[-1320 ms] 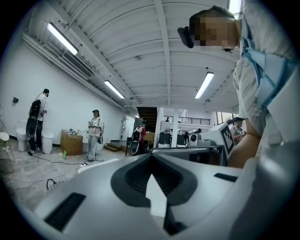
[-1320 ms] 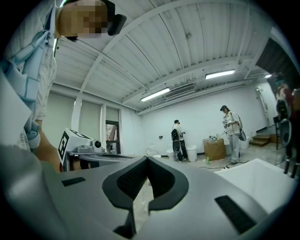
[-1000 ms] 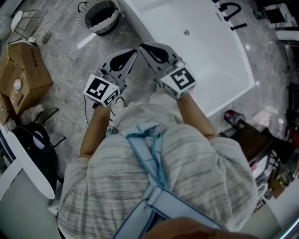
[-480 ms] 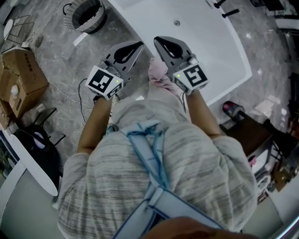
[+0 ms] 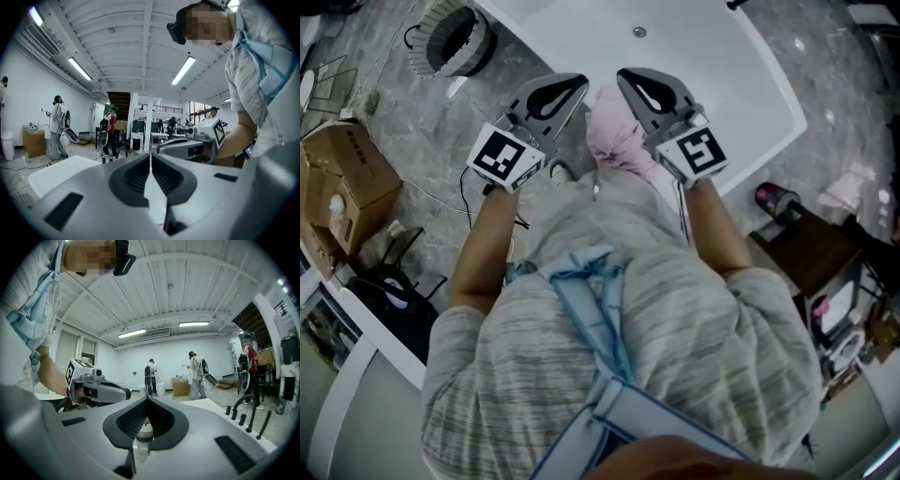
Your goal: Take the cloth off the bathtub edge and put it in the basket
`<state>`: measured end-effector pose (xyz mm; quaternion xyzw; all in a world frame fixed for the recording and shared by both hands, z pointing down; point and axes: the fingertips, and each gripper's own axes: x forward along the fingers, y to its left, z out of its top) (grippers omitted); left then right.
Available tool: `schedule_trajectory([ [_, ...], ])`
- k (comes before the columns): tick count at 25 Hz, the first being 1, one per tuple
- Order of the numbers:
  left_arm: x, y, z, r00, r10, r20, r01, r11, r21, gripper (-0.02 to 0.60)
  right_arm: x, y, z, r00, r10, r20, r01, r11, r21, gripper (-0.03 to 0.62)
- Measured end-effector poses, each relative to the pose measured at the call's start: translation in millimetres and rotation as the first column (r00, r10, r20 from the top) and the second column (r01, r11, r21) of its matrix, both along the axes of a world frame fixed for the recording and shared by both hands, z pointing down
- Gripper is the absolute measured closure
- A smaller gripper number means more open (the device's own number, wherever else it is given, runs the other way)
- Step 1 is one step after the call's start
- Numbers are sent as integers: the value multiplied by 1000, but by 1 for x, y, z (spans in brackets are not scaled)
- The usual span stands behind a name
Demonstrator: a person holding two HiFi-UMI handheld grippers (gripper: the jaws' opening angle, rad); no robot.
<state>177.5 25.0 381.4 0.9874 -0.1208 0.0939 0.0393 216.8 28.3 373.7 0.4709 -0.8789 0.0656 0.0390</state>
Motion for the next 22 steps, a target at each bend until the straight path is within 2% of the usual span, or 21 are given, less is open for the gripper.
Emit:
schedule_trajectory([
  [7, 25, 4, 13, 993, 113, 46, -114, 993, 22, 580, 28, 14, 9, 997, 82, 7, -82, 996, -26, 591],
  [12, 31, 5, 11, 987, 155, 38, -156, 987, 31, 580, 32, 24, 15, 994, 107, 2, -107, 994, -34, 591],
  [19, 38, 5, 38, 968, 225, 108, -232, 972, 48, 578, 33, 33, 32, 993, 119, -7, -119, 991, -56, 591],
  [22, 41, 8, 45, 962, 258, 93, -262, 965, 29, 578, 37, 38, 40, 991, 136, -2, -136, 988, -72, 591],
])
